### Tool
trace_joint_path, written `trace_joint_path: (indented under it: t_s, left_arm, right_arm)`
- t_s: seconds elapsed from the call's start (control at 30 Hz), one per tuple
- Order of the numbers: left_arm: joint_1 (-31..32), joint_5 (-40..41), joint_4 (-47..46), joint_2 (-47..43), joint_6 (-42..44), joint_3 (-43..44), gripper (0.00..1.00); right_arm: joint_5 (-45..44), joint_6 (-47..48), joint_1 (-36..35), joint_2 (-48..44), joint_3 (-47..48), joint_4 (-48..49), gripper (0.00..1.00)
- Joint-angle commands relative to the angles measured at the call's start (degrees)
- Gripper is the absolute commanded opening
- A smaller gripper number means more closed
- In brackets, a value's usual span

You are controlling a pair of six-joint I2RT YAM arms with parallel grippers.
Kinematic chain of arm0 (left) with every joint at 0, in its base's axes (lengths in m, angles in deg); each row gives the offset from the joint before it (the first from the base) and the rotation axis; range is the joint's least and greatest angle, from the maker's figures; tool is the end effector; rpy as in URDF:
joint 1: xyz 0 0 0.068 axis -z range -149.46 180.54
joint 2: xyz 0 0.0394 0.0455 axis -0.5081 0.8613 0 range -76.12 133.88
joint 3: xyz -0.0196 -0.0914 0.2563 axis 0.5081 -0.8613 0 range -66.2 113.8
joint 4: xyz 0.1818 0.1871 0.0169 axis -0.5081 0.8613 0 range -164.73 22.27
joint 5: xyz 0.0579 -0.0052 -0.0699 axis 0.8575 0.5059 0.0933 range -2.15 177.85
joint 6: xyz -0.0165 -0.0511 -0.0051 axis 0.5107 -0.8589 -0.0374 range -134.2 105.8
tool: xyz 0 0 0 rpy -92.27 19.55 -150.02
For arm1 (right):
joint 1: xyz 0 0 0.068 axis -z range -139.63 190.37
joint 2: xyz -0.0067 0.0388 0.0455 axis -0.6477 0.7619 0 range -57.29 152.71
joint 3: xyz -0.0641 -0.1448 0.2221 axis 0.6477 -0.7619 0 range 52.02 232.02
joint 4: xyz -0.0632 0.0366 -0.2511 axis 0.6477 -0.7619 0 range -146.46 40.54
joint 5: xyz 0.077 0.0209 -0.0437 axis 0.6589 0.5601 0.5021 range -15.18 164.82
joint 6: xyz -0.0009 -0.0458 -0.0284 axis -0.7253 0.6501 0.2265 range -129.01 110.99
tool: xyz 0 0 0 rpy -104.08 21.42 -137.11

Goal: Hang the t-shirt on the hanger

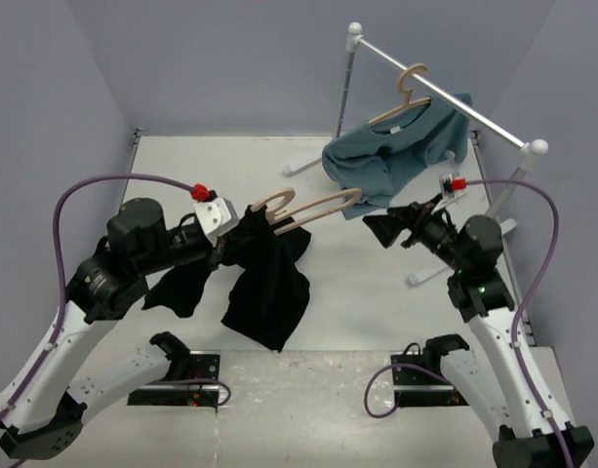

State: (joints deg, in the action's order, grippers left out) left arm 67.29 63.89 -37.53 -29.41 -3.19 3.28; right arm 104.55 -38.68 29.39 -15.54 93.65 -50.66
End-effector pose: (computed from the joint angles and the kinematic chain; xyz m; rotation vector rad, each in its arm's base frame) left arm 0.1074 -0.0983 0.4293 1.0171 1.5528 -0.6952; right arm 0.1667 0.0503 0.3463 -0.1518 1.6698 0.9548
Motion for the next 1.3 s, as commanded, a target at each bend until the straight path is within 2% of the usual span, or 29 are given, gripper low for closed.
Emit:
trace_joint_path:
  t_s: [0.0,0.1,0.23,0.43,0.6,0.73,0.8,0.83,0.9,0.97,1.03,1.17,1.27]
  left_arm:
    - [-0.19,-0.12,-6.44,-5.74,-11.88,-6.42,0.0]
    - [-0.1,0.29,-9.68,-8.92,-16.78,-11.31,0.0]
    - [-0.11,-2.04,-20.58,-12.01,-24.84,-16.09,0.0]
    - [-0.12,-9.21,-33.08,-13.44,-32.69,-21.73,0.0]
    - [-0.19,-3.54,-33.38,-15.28,-33.92,-22.45,0.0]
    - [-0.17,-1.33,-33.04,-16.42,-33.25,-22.41,0.0]
    - [-0.14,-1.04,-31.91,-15.67,-32.76,-21.42,0.0]
    - [-0.11,-0.94,-31.31,-15.29,-32.57,-20.69,0.0]
    - [-0.18,-1.56,-31.24,-15.0,-32.71,-20.06,0.0]
    - [-0.19,-1.62,-30.67,-15.14,-32.4,-18.71,0.0]
    - [-0.18,-0.72,-28.43,-15.18,-31.18,-17.08,0.0]
    - [-0.19,2.12,-21.26,-15.5,-27.74,-12.64,0.0]
    - [-0.19,2.71,-15.85,-15.93,-25.46,-9.38,0.0]
  right_arm:
    - [1.84,-29.36,-6.58,0.34,-18.25,32.9,0.9]
    - [-1.71,-30.55,-17.86,8.79,-16.93,39.95,0.89]
    - [-7.06,-33.3,-24.48,22.54,-15.66,49.57,0.88]
    - [-7.45,-36.75,-29.73,38.92,-11.95,65.63,0.86]
    - [-4.23,-39.99,-32.23,48.98,-11.33,80.77,0.82]
    - [0.55,-41.94,-34.98,57.34,-7.01,87.61,0.79]
    - [1.7,-41.32,-36.02,58.59,-5.12,84.38,0.76]
    - [1.97,-40.23,-36.52,59.01,-4.15,81.37,0.7]
    - [1.35,-37.24,-37.29,59.3,-2.83,76.56,0.43]
    - [0.41,-37.2,-36.4,59.65,-3.74,76.01,0.13]
    - [-1.15,-37.61,-34.3,58.38,-5.86,74.75,0.0]
    - [-6.5,-35.48,-27.38,51.86,-11.53,63.65,0.0]
    - [-14.64,-30.76,-23.38,42.35,-16.0,49.51,0.0]
